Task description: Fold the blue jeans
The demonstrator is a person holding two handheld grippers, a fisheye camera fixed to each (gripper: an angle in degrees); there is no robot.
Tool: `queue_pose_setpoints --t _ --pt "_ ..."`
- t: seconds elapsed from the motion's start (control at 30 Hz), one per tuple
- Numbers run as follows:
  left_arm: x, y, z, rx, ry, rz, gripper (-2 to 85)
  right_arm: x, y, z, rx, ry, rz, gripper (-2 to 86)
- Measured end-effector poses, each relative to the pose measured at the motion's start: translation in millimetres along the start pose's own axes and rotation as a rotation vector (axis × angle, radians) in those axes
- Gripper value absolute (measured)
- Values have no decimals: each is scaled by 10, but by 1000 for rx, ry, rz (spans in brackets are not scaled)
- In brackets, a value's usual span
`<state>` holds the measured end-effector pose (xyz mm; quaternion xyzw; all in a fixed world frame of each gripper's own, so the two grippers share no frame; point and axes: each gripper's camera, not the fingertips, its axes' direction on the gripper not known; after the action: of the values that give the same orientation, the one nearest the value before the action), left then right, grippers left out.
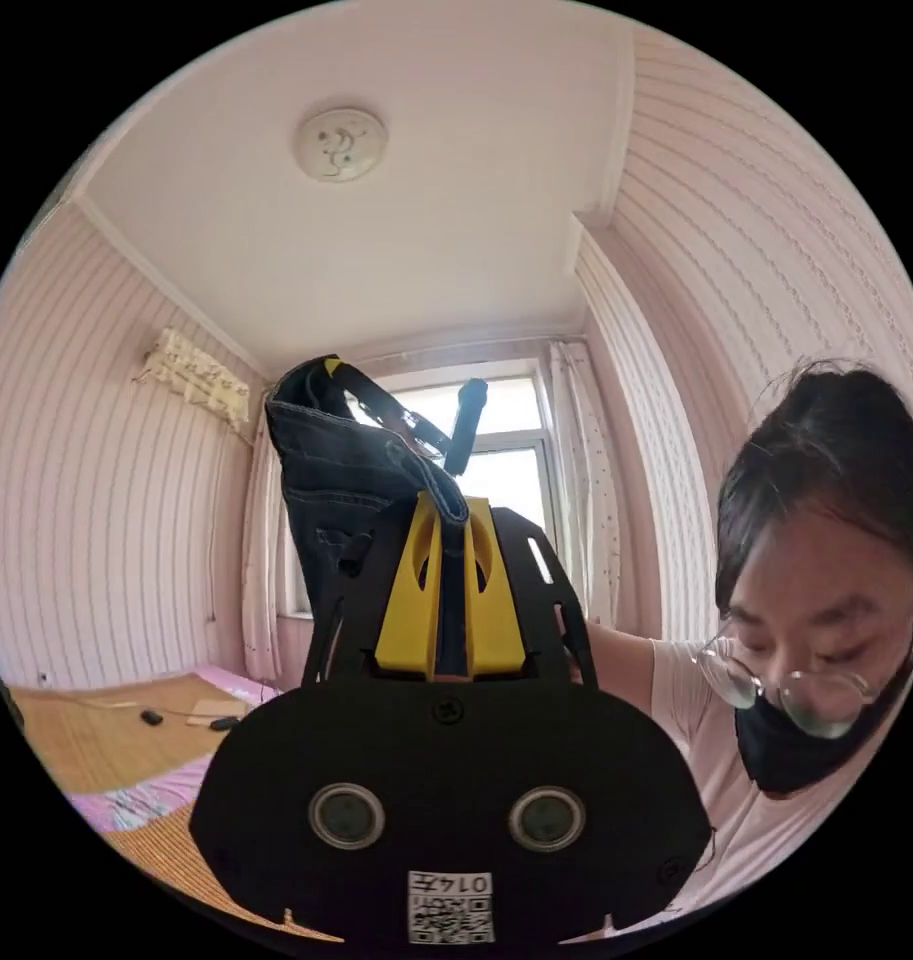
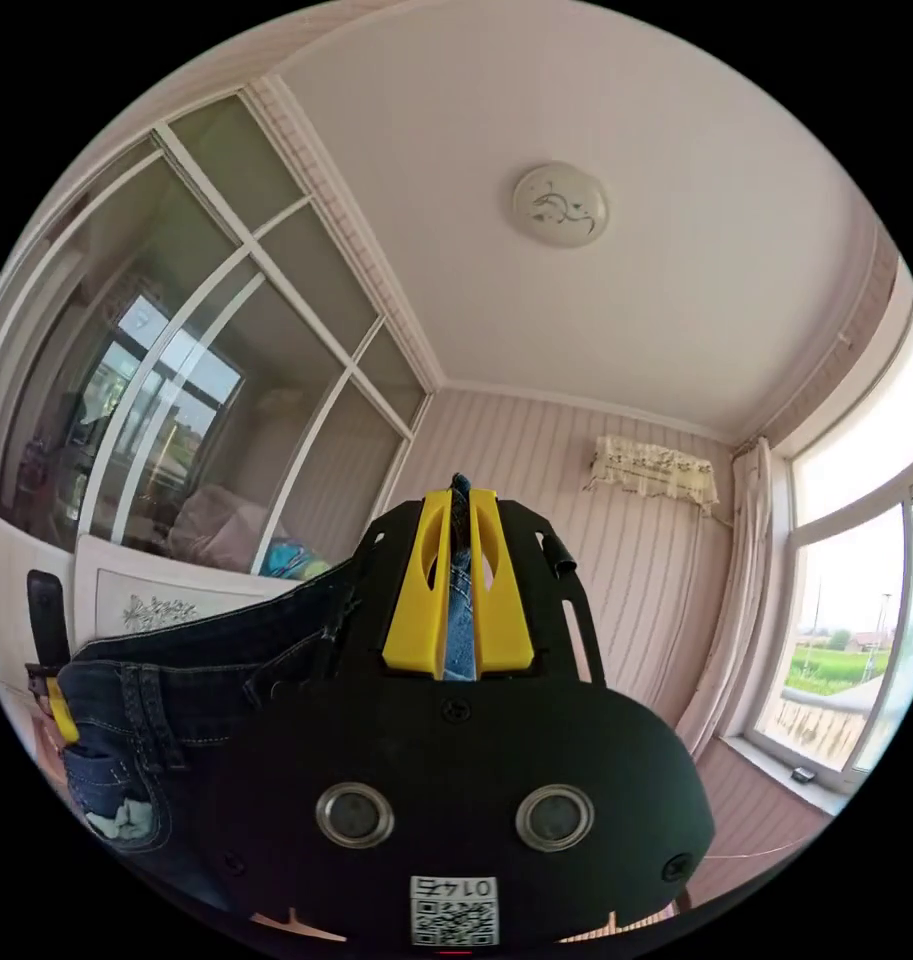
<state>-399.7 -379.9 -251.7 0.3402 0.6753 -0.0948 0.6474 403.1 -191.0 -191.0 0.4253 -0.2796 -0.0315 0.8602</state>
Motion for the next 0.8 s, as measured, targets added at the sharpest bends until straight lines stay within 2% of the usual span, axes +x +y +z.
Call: queue_pose_setpoints --t 0.03,0.1,0.17,0.23,0.3,0.4,0.53,0.6,0.7,0.8 --pt "-150 255 -205 -22 -48 -74 9 -61 180 152 -40 -35 19 17" --pt "-289 710 -457 -105 -170 -156 9 -330 1121 691 -212 -213 138 17" --pt "-395 1397 -740 -301 -363 -242 10 -638 1950 955 -361 -298 190 17" --pt "-486 1908 -959 -447 -468 -357 12 -979 2729 1040 -481 -350 203 17" --pt "-551 2315 -1146 -552 -500 -476 13 -1307 3566 987 -602 -394 250 18" --pt "-610 2633 -1343 -607 -463 -588 14 -1355 4107 871 -668 -414 359 19" --pt "-838 2382 -1453 -473 -416 -562 17 -1229 3676 1075 -567 -423 364 20" --pt "-948 2085 -1507 -409 -436 -477 19 -1396 2960 1449 -442 -467 246 21" --pt "-1126 1513 -1812 -268 -522 -364 25 -1884 2074 2105 -304 -605 153 25" --pt "-1205 1068 -2432 -122 -773 -319 32 -2718 1746 2862 -282 -728 125 34"
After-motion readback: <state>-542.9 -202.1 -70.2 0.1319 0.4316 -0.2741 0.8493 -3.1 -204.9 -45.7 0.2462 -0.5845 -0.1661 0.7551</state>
